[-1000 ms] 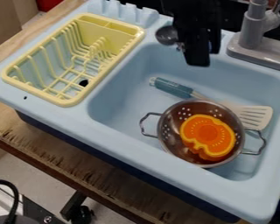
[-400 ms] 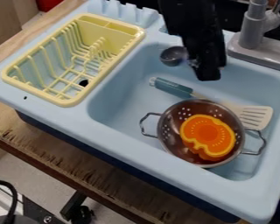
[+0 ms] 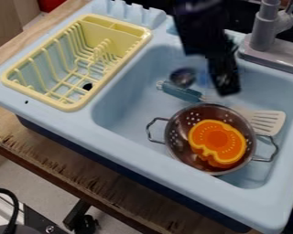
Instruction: Put the blue spoon in the sink
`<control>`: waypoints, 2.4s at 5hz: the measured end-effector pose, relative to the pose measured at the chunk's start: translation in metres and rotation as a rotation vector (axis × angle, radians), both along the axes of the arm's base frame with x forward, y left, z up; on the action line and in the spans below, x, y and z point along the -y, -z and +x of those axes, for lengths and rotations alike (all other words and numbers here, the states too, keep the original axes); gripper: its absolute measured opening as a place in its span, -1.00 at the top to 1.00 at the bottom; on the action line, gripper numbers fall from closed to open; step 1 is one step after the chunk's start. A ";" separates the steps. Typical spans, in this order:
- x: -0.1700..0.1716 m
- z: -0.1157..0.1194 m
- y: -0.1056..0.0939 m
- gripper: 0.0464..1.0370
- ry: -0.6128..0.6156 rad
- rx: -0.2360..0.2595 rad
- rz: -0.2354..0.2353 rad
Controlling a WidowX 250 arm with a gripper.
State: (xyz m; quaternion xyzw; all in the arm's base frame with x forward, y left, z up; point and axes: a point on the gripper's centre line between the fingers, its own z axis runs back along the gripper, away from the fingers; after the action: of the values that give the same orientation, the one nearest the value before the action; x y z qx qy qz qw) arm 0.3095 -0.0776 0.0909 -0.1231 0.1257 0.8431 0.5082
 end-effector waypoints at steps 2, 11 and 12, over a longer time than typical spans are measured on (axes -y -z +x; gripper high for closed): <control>-0.009 -0.014 0.009 0.22 -0.109 0.035 0.060; -0.041 -0.003 0.021 -0.91 -0.294 -0.018 0.070; -0.041 -0.003 0.017 -0.91 -0.286 -0.003 0.069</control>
State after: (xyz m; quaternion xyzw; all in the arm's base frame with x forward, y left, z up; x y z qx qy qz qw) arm 0.3063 -0.0367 0.0735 -0.1209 0.0787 0.9109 0.3867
